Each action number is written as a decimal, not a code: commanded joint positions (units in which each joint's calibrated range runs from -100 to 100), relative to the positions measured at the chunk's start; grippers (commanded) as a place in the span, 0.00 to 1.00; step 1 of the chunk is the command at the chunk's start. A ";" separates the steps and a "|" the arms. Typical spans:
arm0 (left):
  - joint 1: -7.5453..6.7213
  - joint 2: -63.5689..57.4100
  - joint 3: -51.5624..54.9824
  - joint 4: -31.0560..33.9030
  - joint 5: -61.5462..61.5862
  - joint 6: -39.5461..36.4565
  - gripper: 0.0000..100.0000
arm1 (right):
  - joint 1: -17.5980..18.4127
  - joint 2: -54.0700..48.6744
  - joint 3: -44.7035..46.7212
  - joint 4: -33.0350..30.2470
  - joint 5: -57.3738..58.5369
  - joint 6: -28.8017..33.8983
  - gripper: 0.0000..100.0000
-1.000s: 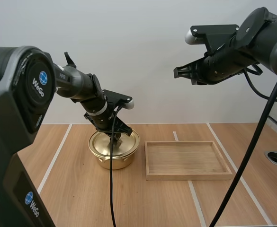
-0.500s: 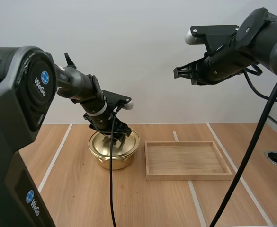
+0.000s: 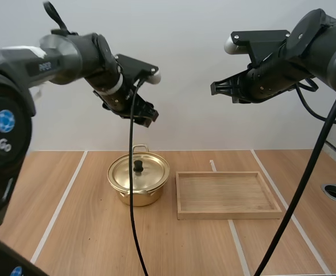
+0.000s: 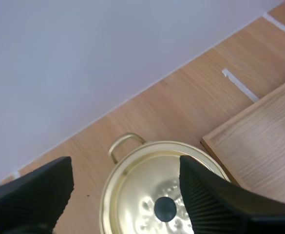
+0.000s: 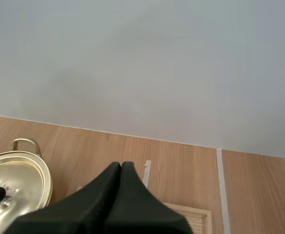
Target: Open the pot, put the grape inside, and close it
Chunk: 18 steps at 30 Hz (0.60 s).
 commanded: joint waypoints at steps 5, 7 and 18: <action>-0.11 -9.33 -4.71 3.27 2.60 -2.60 1.00 | -0.28 -0.81 0.20 0.43 1.05 0.17 0.00; -0.11 -11.45 -4.71 3.27 2.75 -2.60 1.00 | -0.28 -0.81 0.20 0.43 1.52 0.17 0.00; -0.04 -19.14 -4.71 3.60 3.92 -4.67 0.00 | -0.28 -0.81 0.20 0.90 3.68 0.17 0.00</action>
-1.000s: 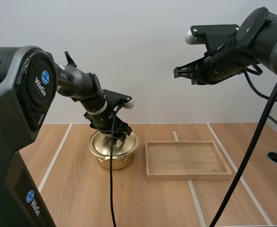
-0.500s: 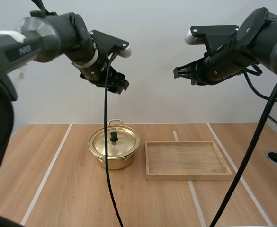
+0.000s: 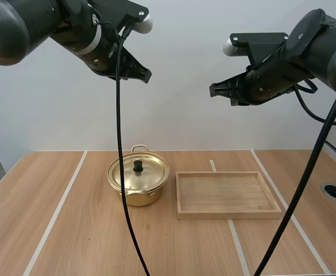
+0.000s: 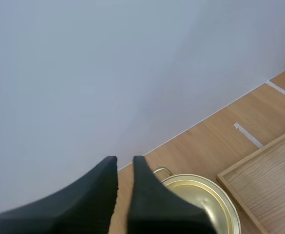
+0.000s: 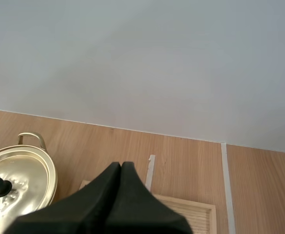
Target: Open the pot, put the grape inside, and close it
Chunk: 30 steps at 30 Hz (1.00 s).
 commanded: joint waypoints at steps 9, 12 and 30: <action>-0.04 -8.56 -0.50 -0.13 2.27 -0.84 0.00 | -0.28 -0.93 0.20 6.26 6.52 1.26 0.00; -0.04 -11.38 -0.50 -0.31 4.27 -0.93 0.00 | -0.28 -1.06 0.20 10.08 10.58 2.70 0.00; -0.04 -28.65 15.38 10.09 -10.91 -27.89 0.00 | -0.12 -19.41 17.03 13.79 -5.14 -5.00 0.00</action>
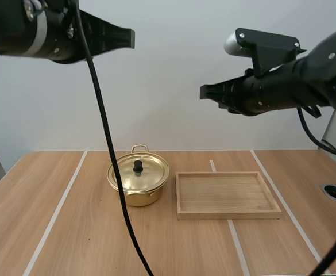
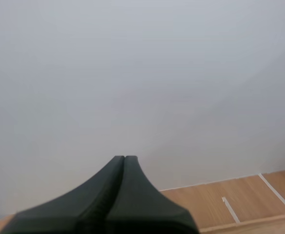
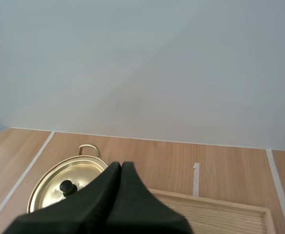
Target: Open the pot, put the grape inside, and close it
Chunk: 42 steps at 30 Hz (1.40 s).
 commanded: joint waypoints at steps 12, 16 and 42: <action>0.11 -24.99 27.14 9.39 -7.11 -5.90 0.00 | -0.12 -14.27 17.93 1.56 -4.37 -6.99 0.00; 0.11 -31.47 32.87 9.45 -7.17 -5.90 0.00 | -0.12 -18.57 22.83 1.56 -4.37 -6.99 0.00; 1.89 -34.60 67.37 10.21 -53.58 -7.27 0.00 | -0.12 -30.39 36.36 1.56 -11.34 -15.88 0.00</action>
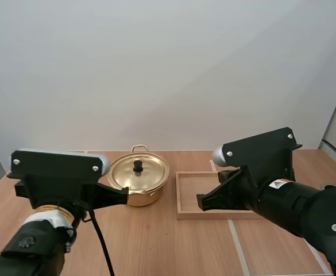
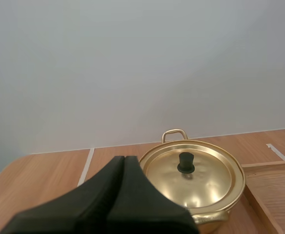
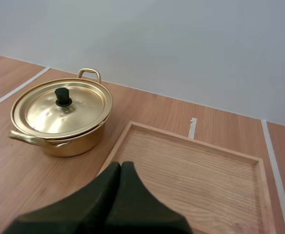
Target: Open the pot, put the grape inside, and close it
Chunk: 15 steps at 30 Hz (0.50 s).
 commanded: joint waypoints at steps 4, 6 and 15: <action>0.59 -0.14 8.74 0.57 -13.31 -4.00 0.00 | -0.12 -0.63 0.15 0.30 -4.31 -1.95 0.00; 1.17 -0.14 8.84 0.57 -11.63 -4.42 0.00 | -0.12 -0.63 0.15 0.30 -4.31 -1.95 0.00; 1.35 -0.14 8.84 0.47 -2.57 -5.64 0.00 | -0.12 -0.40 1.32 -0.18 -4.31 -1.95 0.00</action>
